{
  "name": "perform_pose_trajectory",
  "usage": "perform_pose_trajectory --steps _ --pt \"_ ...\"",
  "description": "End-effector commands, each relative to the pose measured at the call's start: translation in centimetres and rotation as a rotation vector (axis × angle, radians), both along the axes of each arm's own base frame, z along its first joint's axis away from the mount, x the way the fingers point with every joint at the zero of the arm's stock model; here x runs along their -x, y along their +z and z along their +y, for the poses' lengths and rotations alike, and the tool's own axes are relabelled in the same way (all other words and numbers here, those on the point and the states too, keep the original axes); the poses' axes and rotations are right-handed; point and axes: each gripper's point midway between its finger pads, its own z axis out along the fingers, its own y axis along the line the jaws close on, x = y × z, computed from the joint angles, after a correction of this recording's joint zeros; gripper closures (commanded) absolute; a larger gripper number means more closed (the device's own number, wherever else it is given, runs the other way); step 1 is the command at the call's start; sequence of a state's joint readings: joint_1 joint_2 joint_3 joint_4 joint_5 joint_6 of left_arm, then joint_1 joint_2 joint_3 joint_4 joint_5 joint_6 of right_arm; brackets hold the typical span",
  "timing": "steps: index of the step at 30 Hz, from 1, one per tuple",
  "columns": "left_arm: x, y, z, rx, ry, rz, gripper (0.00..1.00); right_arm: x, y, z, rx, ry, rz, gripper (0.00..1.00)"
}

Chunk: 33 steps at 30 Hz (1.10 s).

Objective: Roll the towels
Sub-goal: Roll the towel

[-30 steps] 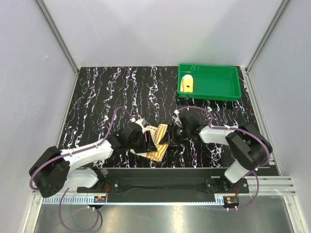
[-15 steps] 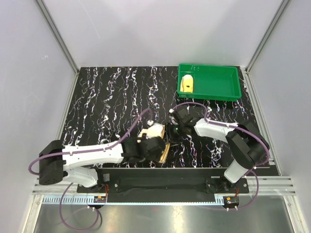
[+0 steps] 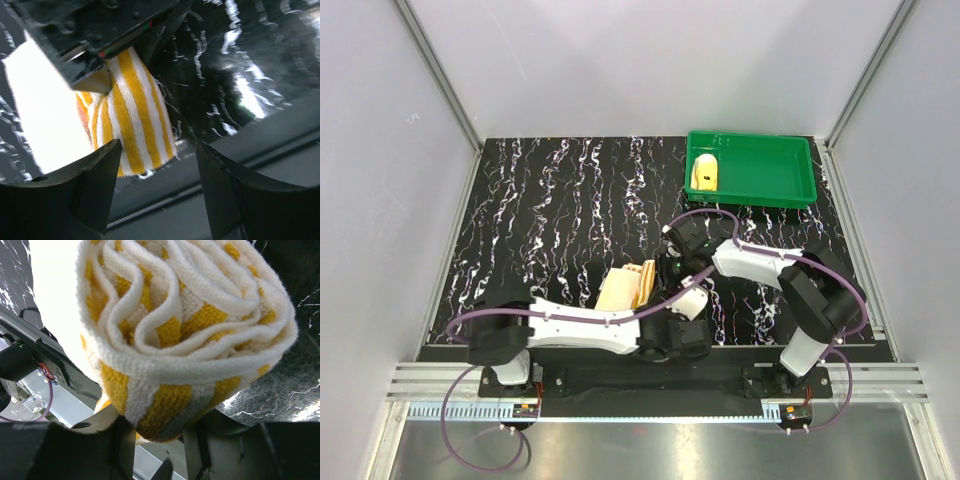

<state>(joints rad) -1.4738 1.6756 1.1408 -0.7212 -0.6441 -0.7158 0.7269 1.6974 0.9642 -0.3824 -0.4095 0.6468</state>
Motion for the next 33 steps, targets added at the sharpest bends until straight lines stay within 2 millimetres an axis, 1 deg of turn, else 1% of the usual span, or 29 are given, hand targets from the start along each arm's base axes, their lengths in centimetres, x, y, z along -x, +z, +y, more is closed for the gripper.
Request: perform_pose_trajectory --steps 1,2,3,4,5,8,12,16,19,21,23,24,25,28,29,33 --pt "-1.4 0.0 1.1 -0.126 0.043 -0.105 0.33 2.0 -2.0 -2.0 0.13 0.039 0.046 0.62" --pt "-1.4 -0.4 1.3 -0.151 0.041 -0.108 0.32 2.2 -2.0 -2.1 0.132 0.041 0.049 0.63" --pt "-1.5 -1.2 1.8 -0.203 0.044 -0.121 0.32 2.1 -2.0 -2.0 0.129 0.042 0.048 0.63" --pt "-1.6 -1.4 1.8 -0.207 0.054 -0.123 0.31 2.1 -2.1 -2.0 0.129 0.043 0.047 0.62" --pt "-1.6 -2.2 2.0 -0.235 0.052 -0.123 0.31 2.2 -2.0 -2.0 0.127 0.044 0.049 0.62" --pt "-1.7 -3.0 2.6 -0.278 0.064 -0.135 0.3 2.3 -2.1 -2.0 0.123 0.048 0.055 0.63" --pt "-2.2 -3.2 3.7 -0.339 0.084 -0.174 0.28 2.5 -2.4 -2.0 0.123 0.055 0.061 0.63" --pt "-2.6 -3.4 4.7 -0.381 0.107 -0.211 0.23 2.7 -2.6 -2.0 0.123 0.064 0.069 0.63" --pt "-2.7 -3.9 5.2 -0.404 0.109 -0.224 0.22 2.9 -2.9 -2.1 0.127 0.068 0.076 0.64" --pt "-2.8 -4.3 5.5 -0.415 0.11 -0.224 0.24 2.9 -2.9 -2.2 0.128 0.071 0.075 0.64" --pt "-2.8 -4.5 5.4 -0.41 0.107 -0.221 0.33 3.1 -3.0 -2.3 0.129 0.072 0.082 0.64" --pt "-2.8 -4.8 5.7 -0.413 0.109 -0.212 0.38 3.1 -3.0 -2.3 0.129 0.074 0.083 0.64" --pt "-2.8 -4.9 5.7 -0.411 0.104 -0.209 0.52 3.2 -3.1 -2.4 0.133 0.074 0.086 0.64" --pt "-2.9 -4.9 5.9 -0.394 0.103 -0.193 0.64 3.3 -3.2 -2.5 0.139 0.074 0.086 0.64" --pt "-2.9 -4.8 5.9 -0.384 0.103 -0.19 0.7 3.3 -3.2 -2.6 0.142 0.075 0.087 0.64" --pt "-2.7 -4.9 5.9 -0.36 0.099 -0.163 0.76 3.0 -3.1 -2.9 0.163 0.085 0.069 0.62"
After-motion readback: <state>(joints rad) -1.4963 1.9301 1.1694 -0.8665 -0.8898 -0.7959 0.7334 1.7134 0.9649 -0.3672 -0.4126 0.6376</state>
